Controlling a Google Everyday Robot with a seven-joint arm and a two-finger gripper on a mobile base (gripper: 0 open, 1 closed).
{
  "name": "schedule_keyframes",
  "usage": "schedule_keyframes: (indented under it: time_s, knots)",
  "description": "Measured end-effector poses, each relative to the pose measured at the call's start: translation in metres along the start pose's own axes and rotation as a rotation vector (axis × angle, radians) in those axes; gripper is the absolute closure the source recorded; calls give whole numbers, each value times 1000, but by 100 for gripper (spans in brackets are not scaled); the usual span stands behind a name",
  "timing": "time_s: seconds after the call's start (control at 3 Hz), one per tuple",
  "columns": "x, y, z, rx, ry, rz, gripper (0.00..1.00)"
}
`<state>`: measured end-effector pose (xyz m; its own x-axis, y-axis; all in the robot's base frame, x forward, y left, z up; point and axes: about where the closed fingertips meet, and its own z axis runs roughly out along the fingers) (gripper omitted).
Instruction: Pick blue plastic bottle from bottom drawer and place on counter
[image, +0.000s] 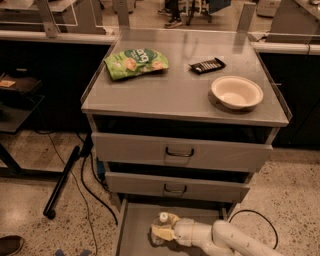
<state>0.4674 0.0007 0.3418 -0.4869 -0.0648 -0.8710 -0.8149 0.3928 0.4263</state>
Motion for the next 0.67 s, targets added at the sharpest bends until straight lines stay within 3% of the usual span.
schedule_keyframes:
  time_s: [0.33, 0.67]
  knots:
    - [-32, 17, 1, -19, 13, -22, 100]
    - [-82, 37, -9, -23, 31, -104, 100]
